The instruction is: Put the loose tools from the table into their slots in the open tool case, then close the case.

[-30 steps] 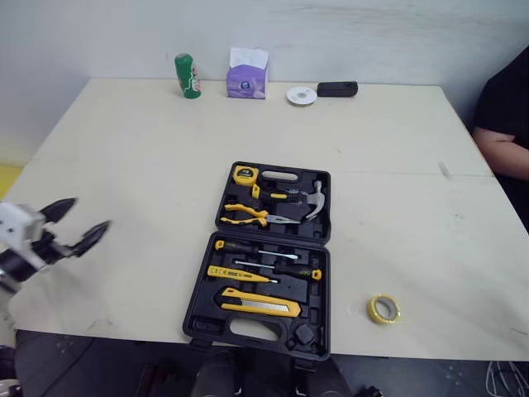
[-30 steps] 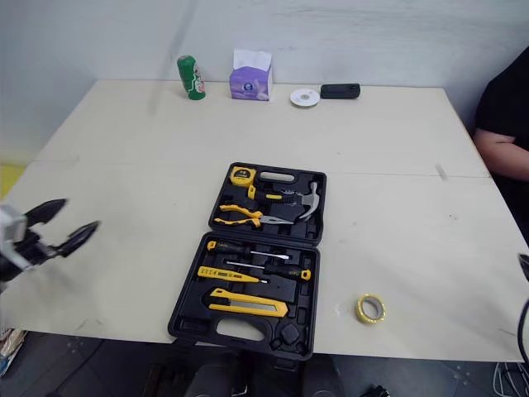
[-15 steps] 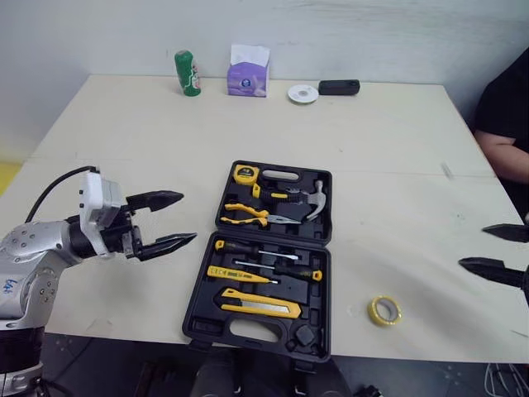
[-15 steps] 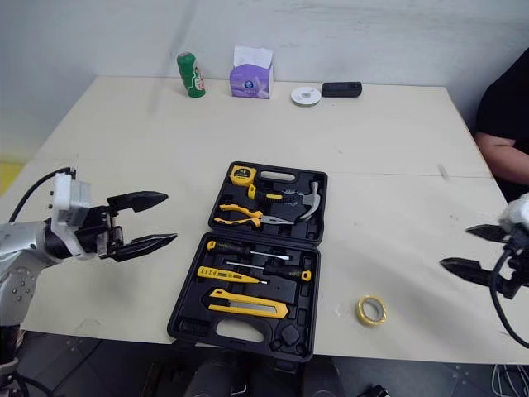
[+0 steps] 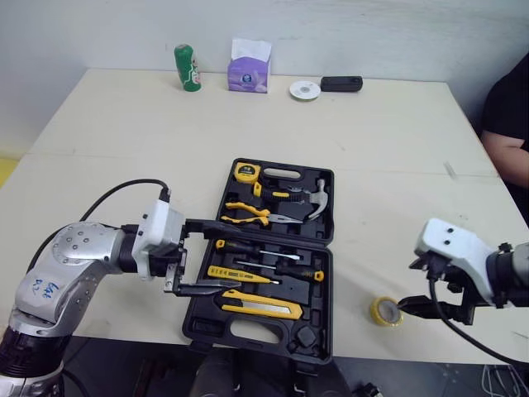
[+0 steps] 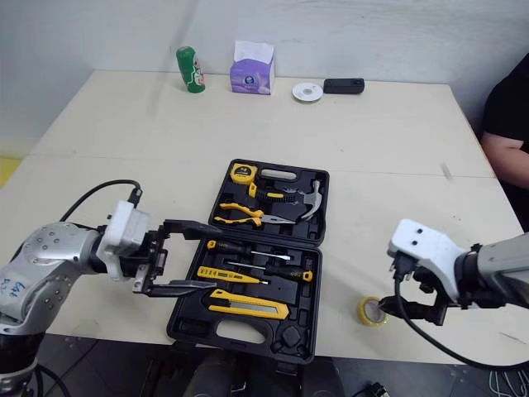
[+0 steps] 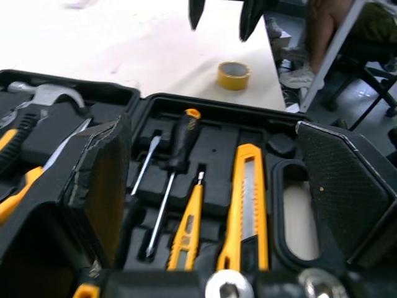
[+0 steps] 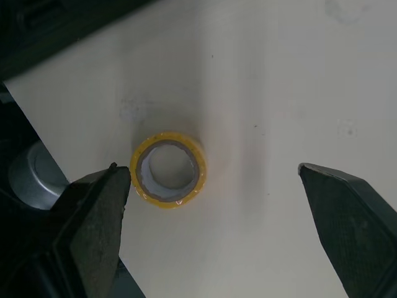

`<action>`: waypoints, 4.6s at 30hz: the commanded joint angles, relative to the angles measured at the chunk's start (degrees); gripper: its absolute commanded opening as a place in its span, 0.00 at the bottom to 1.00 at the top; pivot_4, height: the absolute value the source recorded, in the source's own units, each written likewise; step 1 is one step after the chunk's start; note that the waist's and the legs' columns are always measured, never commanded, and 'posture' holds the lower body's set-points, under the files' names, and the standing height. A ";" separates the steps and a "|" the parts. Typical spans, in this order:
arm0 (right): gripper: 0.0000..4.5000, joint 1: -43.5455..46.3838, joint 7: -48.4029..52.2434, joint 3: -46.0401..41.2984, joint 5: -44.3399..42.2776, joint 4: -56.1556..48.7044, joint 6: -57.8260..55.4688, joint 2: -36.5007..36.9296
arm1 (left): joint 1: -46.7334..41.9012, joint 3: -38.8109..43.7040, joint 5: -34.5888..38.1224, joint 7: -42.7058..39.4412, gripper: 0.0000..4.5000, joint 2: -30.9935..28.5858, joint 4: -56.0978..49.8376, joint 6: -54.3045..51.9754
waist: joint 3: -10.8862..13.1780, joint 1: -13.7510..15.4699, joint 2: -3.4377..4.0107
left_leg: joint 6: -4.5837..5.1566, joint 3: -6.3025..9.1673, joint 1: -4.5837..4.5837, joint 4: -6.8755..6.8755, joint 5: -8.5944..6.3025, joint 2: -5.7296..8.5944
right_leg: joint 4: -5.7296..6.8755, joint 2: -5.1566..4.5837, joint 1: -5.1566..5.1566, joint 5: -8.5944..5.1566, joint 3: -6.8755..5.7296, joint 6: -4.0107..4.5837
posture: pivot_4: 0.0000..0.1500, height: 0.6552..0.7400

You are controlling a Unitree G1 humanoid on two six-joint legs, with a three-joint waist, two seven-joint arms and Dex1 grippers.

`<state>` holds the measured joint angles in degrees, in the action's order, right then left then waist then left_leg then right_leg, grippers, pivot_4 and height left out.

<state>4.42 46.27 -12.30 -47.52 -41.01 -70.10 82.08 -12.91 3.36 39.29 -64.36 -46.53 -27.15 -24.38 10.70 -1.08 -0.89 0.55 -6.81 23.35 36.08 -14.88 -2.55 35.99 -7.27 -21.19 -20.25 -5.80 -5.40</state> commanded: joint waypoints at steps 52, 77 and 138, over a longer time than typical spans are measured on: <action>0.02 9.89 -0.24 22.58 16.75 0.36 0.91 -5.59 | 0.94 -4.76 -4.19 2.00 1.00 2.08 -4.77 2.32 | 0.02 0.93 -0.03 | 0.00 -0.09 -0.03 0.18 0.04 -0.08 | 0.26 0.16 -0.08 0.02 0.04 0.01 | 1.00 1.00; 0.02 28.41 9.24 29.98 15.18 -2.55 8.38 -18.00 | 4.17 -2.63 -6.62 0.90 1.00 1.56 -3.28 4.85 | 0.01 0.74 -0.03 | 0.00 -0.18 -0.03 0.35 0.04 -0.14 | 0.54 0.19 -0.20 0.01 0.06 0.05 | 1.00 1.00; 0.55 28.50 25.27 43.11 33.82 -0.07 27.80 -26.22 | 15.85 4.67 -4.95 2.00 1.00 -2.04 -8.06 4.24 | 0.00 0.39 -0.07 | 0.03 -0.16 -0.05 0.42 0.02 -0.13 | 0.75 0.09 -0.23 -0.04 0.03 0.13 | 1.00 1.00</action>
<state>32.74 70.75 33.13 -13.04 -40.21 -43.58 55.60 2.87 6.76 33.68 -62.21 -48.19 -33.71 -20.93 10.70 -0.68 -0.97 0.58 -6.97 23.30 36.50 -14.86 -2.69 36.74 -7.18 -21.42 -20.29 -5.78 -5.27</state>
